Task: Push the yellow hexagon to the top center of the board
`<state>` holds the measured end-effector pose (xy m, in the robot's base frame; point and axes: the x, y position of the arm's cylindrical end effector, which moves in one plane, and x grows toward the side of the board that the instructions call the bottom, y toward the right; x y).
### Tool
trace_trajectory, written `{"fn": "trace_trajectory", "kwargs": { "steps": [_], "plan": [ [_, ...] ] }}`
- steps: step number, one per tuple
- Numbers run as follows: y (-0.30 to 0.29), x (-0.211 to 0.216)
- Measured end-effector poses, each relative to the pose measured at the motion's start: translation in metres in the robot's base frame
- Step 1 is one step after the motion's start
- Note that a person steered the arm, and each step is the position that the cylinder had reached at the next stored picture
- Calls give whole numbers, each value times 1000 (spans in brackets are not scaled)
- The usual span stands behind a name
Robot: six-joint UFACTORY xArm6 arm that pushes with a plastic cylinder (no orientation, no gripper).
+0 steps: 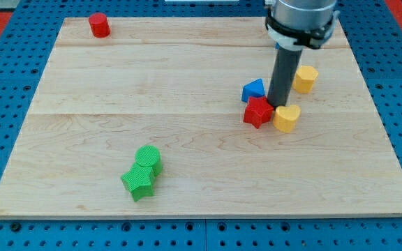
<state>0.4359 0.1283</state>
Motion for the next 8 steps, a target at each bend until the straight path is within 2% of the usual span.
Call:
{"fn": "trace_trajectory", "kwargs": {
  "steps": [1,2,3,5,7,8],
  "plan": [
    [63,3],
    [93,-29],
    [87,-47],
    [31,-59],
    [-6,-95],
    [-55,-101]
  ]
}}
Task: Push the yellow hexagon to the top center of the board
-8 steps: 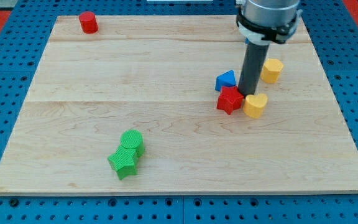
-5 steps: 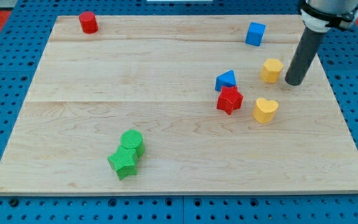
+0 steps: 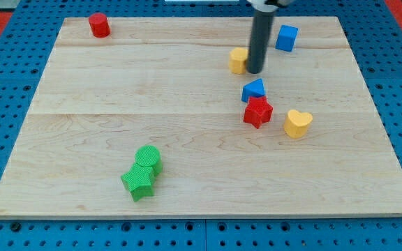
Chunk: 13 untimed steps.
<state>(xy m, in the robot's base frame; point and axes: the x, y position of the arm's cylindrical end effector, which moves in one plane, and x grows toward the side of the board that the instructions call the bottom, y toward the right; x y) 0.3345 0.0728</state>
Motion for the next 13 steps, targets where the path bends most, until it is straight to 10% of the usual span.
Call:
{"fn": "trace_trajectory", "kwargs": {
  "steps": [4,13],
  "plan": [
    [-35,-79],
    [-120,-85]
  ]
}}
